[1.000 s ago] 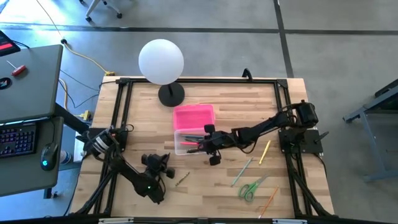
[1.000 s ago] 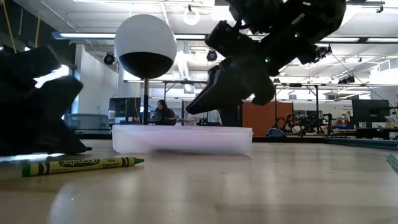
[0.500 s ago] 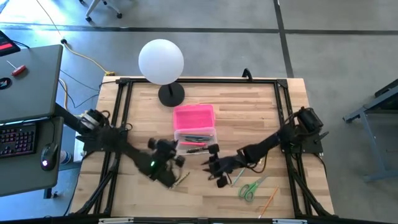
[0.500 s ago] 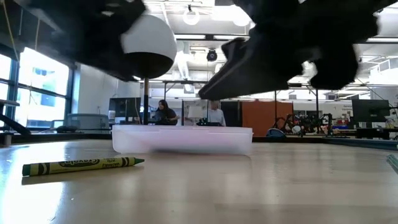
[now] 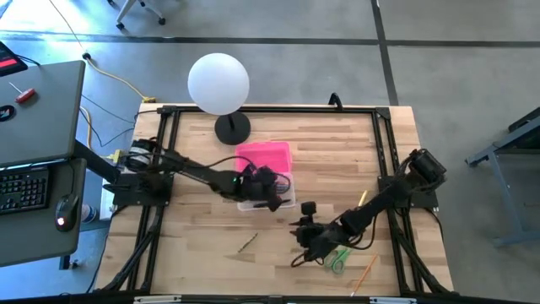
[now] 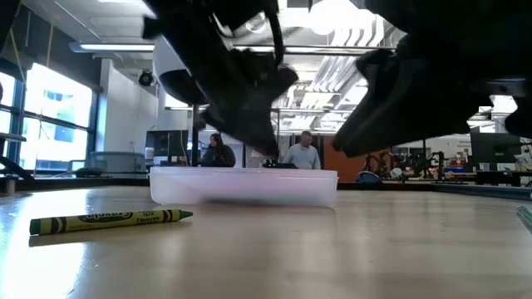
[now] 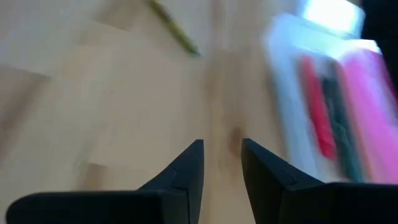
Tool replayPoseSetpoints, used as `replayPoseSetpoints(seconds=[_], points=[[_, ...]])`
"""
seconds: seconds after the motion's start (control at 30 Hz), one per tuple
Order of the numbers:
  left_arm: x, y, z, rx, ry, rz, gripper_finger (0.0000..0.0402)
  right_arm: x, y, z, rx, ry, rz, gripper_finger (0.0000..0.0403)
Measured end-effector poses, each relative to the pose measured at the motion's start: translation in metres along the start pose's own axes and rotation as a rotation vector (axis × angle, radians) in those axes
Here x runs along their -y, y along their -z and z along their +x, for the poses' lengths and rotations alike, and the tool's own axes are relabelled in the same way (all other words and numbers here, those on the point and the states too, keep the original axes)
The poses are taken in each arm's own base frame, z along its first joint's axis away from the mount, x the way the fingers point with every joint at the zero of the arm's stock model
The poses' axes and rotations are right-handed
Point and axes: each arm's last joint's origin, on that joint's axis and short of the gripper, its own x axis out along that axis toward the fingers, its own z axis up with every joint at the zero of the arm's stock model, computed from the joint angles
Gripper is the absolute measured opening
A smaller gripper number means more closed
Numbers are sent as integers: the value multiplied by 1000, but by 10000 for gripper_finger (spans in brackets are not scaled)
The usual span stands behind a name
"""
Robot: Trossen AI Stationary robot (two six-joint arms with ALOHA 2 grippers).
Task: Pick & place school supplies into a supply box
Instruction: Put the black pen into the pink supply box, then put the blue pencil into the pink supply box
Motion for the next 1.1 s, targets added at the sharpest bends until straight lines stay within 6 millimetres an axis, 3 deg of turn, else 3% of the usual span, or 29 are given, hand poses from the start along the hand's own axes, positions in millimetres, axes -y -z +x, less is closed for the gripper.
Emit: replayPoseSetpoints(seconds=[0.13,0.3,0.53,0.7,0.87,1.1], points=[[-7,0,19,-26,3,-26,89,-1,1,-10,32,165,126,87],[-5,-2,20,-18,27,-39,122,-2,5,-17,94,361,243,87],[-6,-1,20,-19,23,32,182,-4,23,-23,-2,346,355,87],[-5,-3,20,-7,29,93,188,-11,38,-31,-204,209,93,87],[-1,-10,18,57,69,114,176,-24,41,-38,-273,16,-227,87],[3,-15,17,109,98,155,162,-32,37,-44,-248,-134,-337,87]])
